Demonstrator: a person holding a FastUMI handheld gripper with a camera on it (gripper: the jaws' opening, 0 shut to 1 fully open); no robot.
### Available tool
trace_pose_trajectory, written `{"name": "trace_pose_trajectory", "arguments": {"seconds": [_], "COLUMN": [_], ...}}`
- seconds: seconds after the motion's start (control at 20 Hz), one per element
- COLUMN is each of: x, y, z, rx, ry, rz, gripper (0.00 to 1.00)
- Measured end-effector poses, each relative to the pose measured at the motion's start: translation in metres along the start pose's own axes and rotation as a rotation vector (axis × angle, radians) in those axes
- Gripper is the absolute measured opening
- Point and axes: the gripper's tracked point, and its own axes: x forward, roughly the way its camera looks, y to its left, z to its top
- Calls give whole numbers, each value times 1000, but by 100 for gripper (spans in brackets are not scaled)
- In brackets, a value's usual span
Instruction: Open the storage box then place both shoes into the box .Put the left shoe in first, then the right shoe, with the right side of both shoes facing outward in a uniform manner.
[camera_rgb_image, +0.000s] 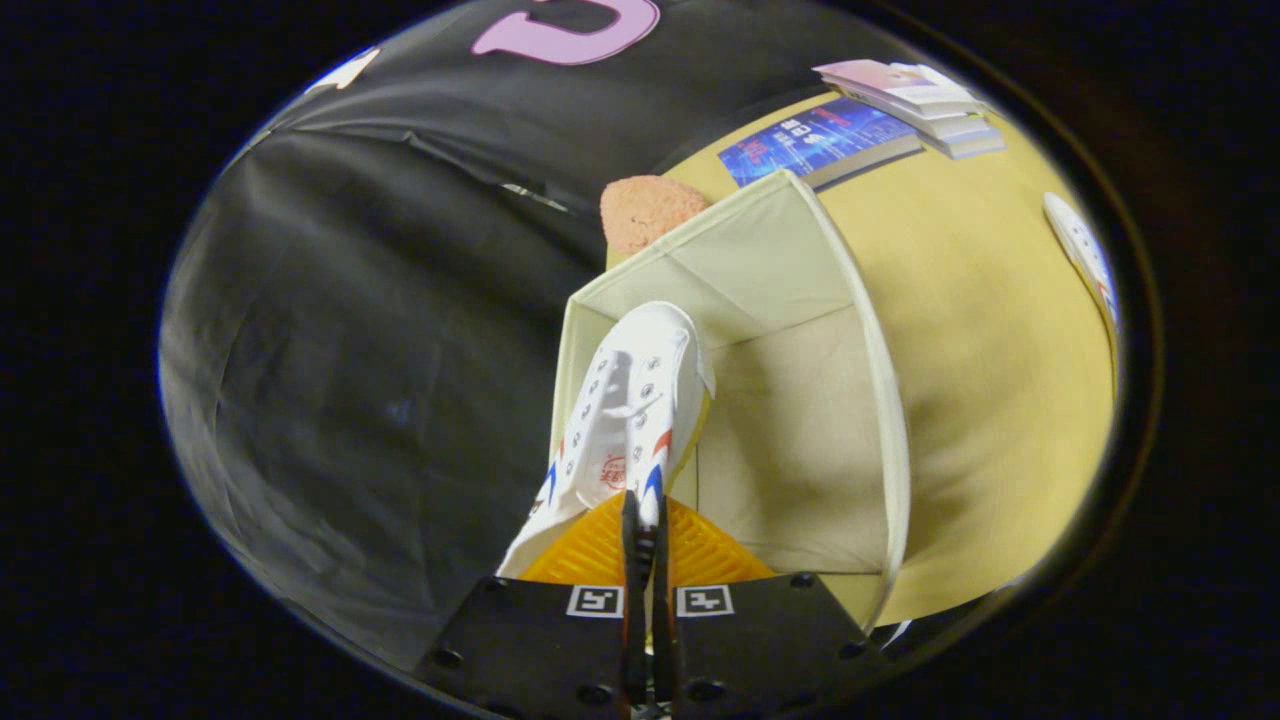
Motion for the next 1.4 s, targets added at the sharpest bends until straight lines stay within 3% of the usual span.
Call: {"name": "trace_pose_trajectory", "arguments": {"seconds": [0.15, 0.55, 0.6, 0.85, 1.1, 1.25, 1.4], "x": [5, 28, 26, 19, -7, -38, -79], "y": [-1, -18, -19, -6, 9, 11, -7], "z": [-7, -37, -39, -30, 3, 51, 106], "rx": [41, -24, -44, -48, -17, 28, 55], "ry": [25, 70, 72, 67, 18, -65, -170], "rz": [-50, -224, -244, -162, -48, 29, 51], "gripper": [5, 5, 13, 52, 50, 49, 48]}}
